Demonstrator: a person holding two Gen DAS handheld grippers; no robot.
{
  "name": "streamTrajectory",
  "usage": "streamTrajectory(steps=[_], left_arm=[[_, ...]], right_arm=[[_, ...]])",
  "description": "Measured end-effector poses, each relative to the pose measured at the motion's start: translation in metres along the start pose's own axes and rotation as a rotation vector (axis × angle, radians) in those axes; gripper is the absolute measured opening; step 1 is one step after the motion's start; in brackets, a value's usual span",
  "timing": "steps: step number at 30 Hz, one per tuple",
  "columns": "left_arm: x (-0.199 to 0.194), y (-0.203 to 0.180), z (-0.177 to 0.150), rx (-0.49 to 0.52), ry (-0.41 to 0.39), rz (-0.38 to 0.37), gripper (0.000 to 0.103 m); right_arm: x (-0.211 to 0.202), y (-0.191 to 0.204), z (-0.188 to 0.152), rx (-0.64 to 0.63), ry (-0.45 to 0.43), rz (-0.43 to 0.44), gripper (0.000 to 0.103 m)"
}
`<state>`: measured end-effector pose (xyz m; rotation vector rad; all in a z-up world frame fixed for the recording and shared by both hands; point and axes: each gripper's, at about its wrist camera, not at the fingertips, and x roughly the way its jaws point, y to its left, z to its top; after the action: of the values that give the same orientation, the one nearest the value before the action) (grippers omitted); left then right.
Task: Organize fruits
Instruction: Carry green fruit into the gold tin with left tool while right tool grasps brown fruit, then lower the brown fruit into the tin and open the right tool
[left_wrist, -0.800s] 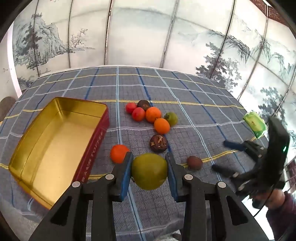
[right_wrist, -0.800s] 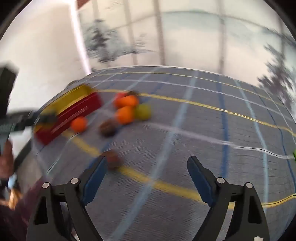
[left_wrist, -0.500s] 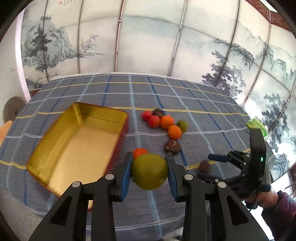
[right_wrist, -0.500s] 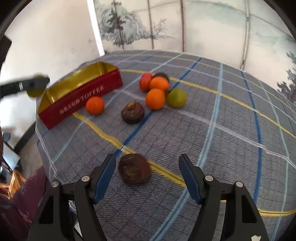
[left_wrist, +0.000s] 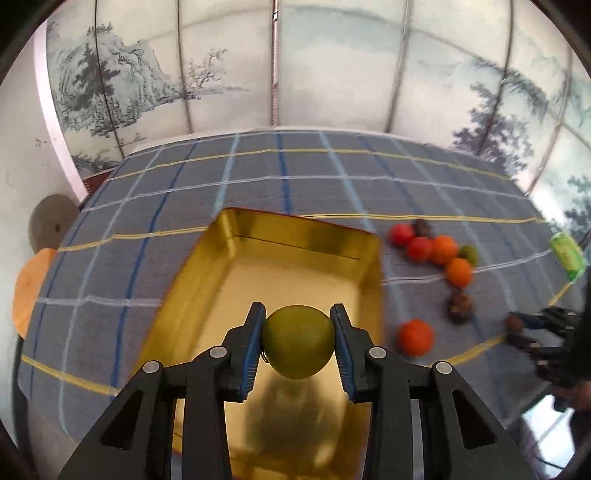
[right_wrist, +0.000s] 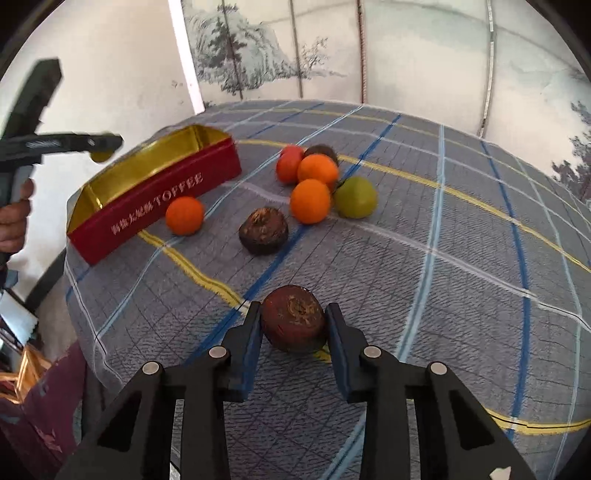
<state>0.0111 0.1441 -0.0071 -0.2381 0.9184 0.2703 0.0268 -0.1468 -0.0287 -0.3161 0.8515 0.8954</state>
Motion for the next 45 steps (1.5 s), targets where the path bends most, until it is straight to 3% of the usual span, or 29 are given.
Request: streamTrajectory(steps=[8,14,15,17,18,21,25,30,35,45], left_arm=[[0.044,0.030,0.025,0.000,0.035,0.024,0.038],[0.055,0.036,0.036,0.059,0.048,0.072,0.042],[0.055,0.037,0.038,0.070,0.039,0.082,0.044],[0.053,0.038,0.041,0.092,0.013,0.104,0.061],[0.052,0.039,0.041,0.096,0.003,0.104,0.062],[0.044,0.044,0.045,0.118,-0.045,0.126,0.062],[0.036,0.057,0.044,0.158,-0.130,0.251,0.062],[0.039,0.087,0.037,0.106,-0.161,0.332,0.062],[0.050,0.113,0.029,0.018,-0.082,0.295,0.062],[0.027,0.112,-0.012,-0.102,-0.087,0.229,0.062]], right_arm=[[-0.023,-0.006,0.003,0.020,-0.054,-0.010,0.031],[-0.032,-0.002,0.010,0.018,-0.075,-0.018,0.031],[-0.034,0.000,0.012,0.016,-0.078,-0.016,0.031],[-0.035,0.003,0.015,0.013,-0.082,-0.012,0.031],[-0.036,0.005,0.016,0.011,-0.084,-0.012,0.031],[-0.038,0.010,0.020,0.006,-0.093,-0.008,0.031],[-0.041,0.020,0.025,-0.009,-0.107,0.002,0.031],[-0.042,0.038,0.037,-0.049,-0.119,0.024,0.031],[-0.039,0.052,0.050,-0.078,-0.128,0.056,0.031],[-0.032,0.079,0.087,-0.126,-0.154,0.111,0.031]])
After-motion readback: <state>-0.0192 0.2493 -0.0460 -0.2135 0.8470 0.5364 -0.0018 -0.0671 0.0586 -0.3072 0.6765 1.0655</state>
